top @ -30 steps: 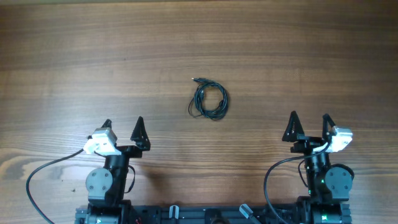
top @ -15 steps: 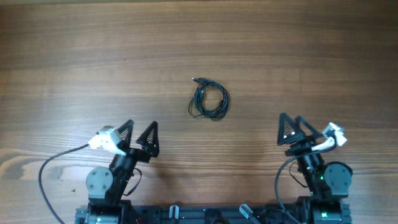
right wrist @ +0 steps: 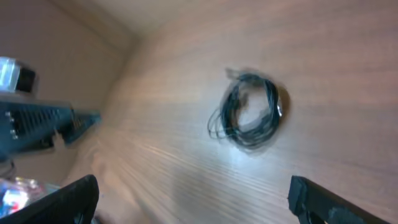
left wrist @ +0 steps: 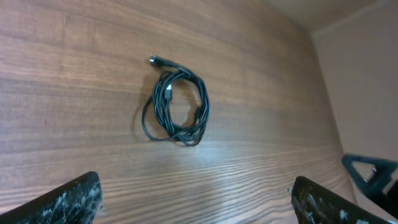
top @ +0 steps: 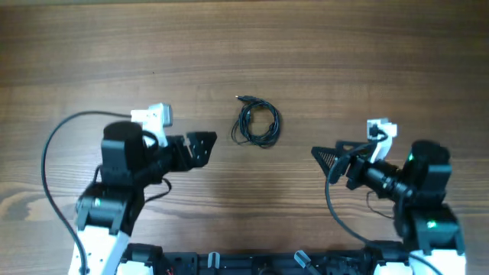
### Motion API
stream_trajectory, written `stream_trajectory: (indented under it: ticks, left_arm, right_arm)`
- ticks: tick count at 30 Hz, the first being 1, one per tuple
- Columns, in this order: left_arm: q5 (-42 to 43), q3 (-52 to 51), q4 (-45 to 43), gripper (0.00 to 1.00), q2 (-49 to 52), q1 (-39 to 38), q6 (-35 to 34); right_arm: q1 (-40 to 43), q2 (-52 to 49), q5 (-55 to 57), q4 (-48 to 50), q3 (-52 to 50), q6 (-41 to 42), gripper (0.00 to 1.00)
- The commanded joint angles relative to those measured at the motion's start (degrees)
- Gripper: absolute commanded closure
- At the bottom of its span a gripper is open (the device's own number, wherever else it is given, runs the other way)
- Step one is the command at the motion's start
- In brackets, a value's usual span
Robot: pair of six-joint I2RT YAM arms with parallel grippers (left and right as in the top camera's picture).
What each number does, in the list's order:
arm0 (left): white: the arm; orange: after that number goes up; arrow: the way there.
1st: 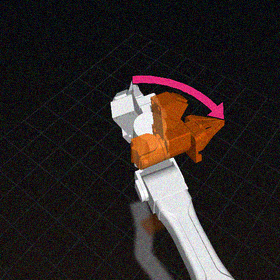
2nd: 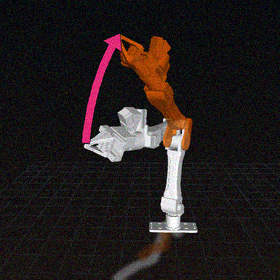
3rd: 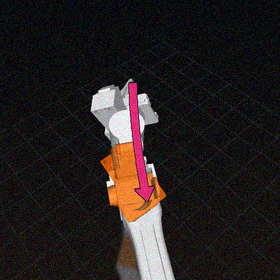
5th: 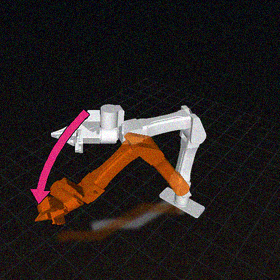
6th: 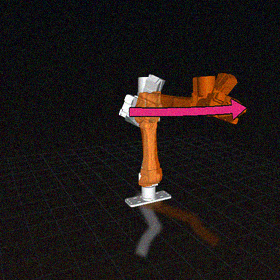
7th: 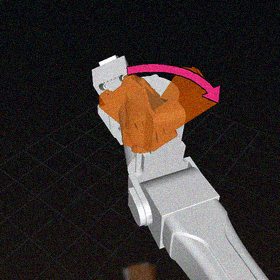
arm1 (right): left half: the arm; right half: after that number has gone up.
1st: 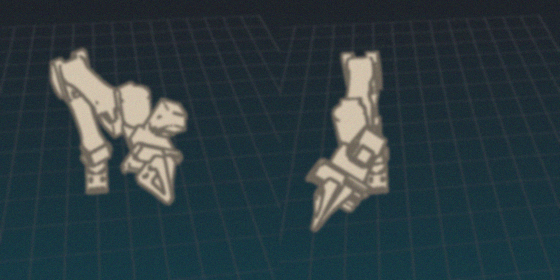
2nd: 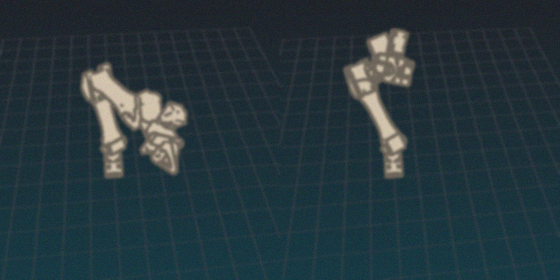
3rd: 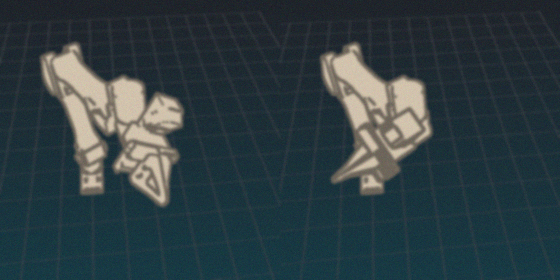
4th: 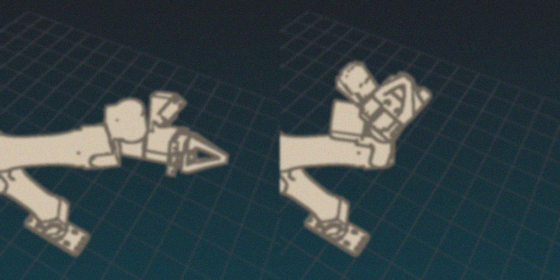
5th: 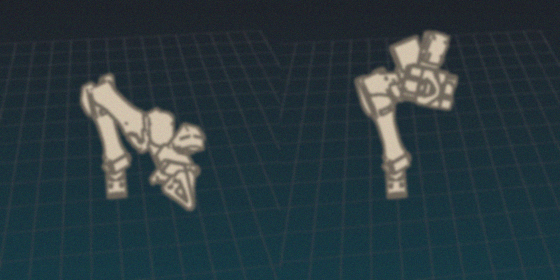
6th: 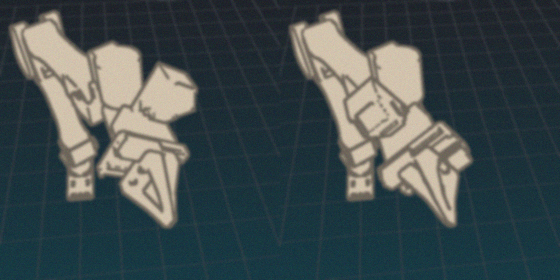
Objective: Untangle cables
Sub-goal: 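Grasp the black cable bundle with the right gripper and lift it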
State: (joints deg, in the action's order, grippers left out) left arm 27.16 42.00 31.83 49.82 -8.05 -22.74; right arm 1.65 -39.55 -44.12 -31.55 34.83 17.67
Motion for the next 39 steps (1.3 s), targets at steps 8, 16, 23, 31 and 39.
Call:
stream_trajectory:
  ticks: [8,16,23,31,39]
  left_arm:
    - [1.75,2.89,7.85,0.00,5.73,-1.36,5.88]
    - [1.73,3.41,8.57,0.00,8.26,-2.45,5.81]
    - [-1.31,3.39,8.76,0.00,8.26,-7.10,7.58]
    - [-4.72,3.41,8.66,0.01,8.26,-9.68,7.34]
    - [-4.72,3.41,8.28,0.03,8.26,-9.68,6.93]
  right_arm:
    - [-3.48,-22.58,13.75,-16.17,11.78,-12.96,0.00]
    - [-12.70,-38.47,27.30,-7.19,16.09,-6.49,0.00]
    - [-21.07,-46.84,24.87,6.27,16.11,-10.01,0.00]
    - [-24.79,-50.21,31.28,15.63,16.06,-13.16,0.01]
    - [-24.85,-61.44,31.26,24.20,16.06,-13.14,0.04]
